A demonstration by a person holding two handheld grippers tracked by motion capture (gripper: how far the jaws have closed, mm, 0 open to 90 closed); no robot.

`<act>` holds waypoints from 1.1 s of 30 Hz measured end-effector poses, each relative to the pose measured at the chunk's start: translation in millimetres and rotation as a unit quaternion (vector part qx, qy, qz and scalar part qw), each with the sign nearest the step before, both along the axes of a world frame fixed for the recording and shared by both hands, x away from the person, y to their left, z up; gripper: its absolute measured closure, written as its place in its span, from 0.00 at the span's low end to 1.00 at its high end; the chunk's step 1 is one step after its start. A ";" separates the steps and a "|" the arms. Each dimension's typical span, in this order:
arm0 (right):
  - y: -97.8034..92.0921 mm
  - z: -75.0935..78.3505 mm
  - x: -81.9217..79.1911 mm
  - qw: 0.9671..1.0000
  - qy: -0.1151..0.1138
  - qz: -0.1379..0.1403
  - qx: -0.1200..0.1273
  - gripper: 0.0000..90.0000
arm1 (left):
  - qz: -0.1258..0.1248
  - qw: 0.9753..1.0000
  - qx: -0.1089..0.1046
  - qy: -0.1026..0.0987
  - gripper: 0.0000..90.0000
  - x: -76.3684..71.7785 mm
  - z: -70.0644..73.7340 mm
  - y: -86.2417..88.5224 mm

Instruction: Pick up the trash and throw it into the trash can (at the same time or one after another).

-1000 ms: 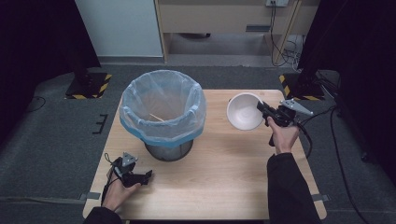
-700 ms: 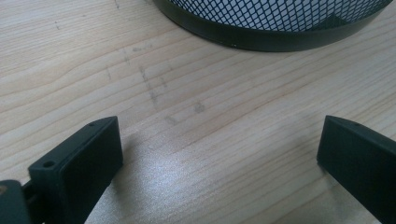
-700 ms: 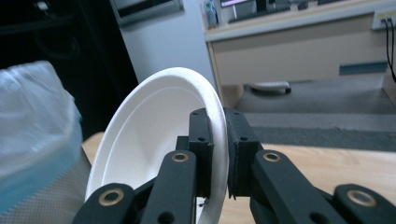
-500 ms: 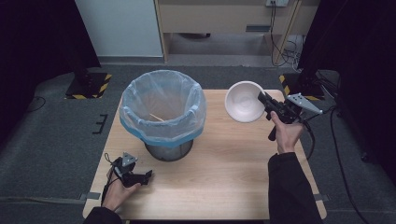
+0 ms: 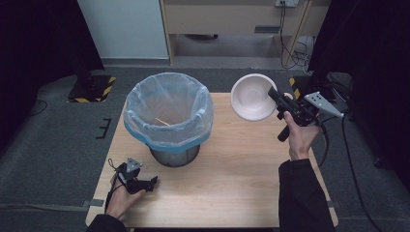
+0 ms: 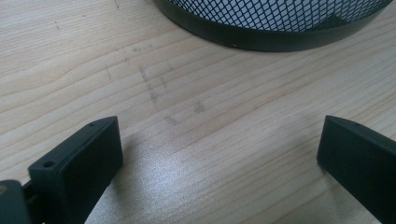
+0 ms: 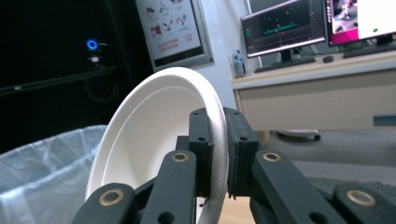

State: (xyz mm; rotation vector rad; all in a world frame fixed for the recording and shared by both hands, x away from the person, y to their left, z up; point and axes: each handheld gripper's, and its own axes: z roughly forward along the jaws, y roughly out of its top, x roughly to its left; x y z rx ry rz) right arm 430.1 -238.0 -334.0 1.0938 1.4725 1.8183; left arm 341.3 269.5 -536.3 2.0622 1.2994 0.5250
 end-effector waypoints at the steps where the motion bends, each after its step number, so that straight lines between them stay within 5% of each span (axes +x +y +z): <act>1: 0.0 0.0 0.0 1.000 0.000 0.000 0.000 0.92 | 0.000 1.000 0.000 0.000 0.00 0.0 0.0 0.0; 18: 28.5 40.6 -9.7 0.998 -0.052 0.031 0.024 0.92 | 0.000 1.000 0.000 0.000 0.00 0.0 0.0 0.0; 33: 93.4 63.7 5.5 0.996 -0.060 0.067 0.022 0.92 | -0.001 1.000 0.000 0.000 0.00 0.0 0.1 0.1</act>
